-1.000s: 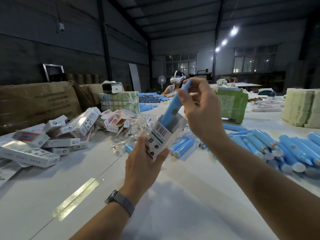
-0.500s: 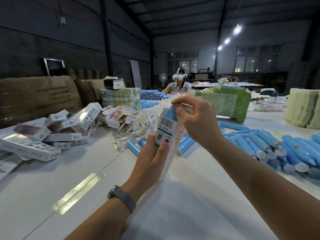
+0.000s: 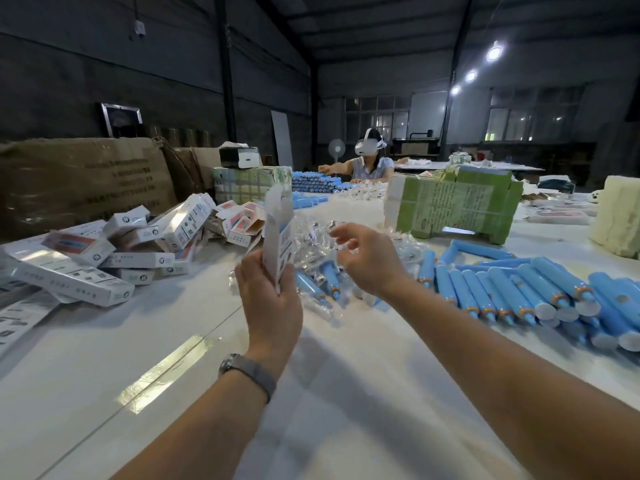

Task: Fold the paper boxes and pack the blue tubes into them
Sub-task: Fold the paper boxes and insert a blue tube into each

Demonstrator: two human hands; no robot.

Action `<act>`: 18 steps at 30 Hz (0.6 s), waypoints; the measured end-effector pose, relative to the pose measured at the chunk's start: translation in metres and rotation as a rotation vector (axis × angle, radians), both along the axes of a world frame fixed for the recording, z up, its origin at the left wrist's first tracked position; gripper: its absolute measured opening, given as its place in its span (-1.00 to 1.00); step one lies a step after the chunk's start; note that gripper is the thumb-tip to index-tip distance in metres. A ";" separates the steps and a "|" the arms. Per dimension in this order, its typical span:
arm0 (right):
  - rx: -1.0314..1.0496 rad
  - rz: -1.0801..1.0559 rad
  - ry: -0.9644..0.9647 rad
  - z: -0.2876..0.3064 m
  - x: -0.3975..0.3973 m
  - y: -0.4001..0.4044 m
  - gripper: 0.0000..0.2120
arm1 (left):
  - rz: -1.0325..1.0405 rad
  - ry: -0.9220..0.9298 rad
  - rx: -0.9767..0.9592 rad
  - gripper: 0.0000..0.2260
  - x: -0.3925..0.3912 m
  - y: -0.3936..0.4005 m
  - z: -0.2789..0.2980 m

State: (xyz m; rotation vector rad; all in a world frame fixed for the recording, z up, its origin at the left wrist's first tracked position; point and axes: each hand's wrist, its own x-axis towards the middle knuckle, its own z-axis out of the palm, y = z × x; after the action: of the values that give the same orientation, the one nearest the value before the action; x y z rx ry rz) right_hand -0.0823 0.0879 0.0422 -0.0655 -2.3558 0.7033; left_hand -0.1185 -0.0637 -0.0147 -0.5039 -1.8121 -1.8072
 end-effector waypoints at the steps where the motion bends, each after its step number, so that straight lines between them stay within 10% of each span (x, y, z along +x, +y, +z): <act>1: 0.087 -0.016 -0.108 -0.006 -0.016 -0.002 -0.62 | 0.027 -0.016 0.007 -0.83 -0.003 -0.001 -0.001; 11: 0.798 -0.138 -0.486 -0.022 -0.108 -0.026 -0.73 | -0.089 -0.071 0.118 -0.82 -0.006 -0.001 -0.001; 15: 0.770 -0.147 -0.398 -0.014 -0.109 -0.021 -0.94 | -0.148 -0.093 0.124 -0.76 0.001 0.001 0.001; 18: 0.359 -0.088 -0.179 -0.013 -0.094 -0.012 -0.90 | -0.155 -0.048 0.101 -0.76 0.003 0.001 0.000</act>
State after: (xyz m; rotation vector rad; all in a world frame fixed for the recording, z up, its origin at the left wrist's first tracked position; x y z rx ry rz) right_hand -0.1766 0.0755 0.0292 -0.0764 -2.5973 0.2324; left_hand -0.1154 -0.0626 -0.0150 -0.5796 -1.7440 -2.0197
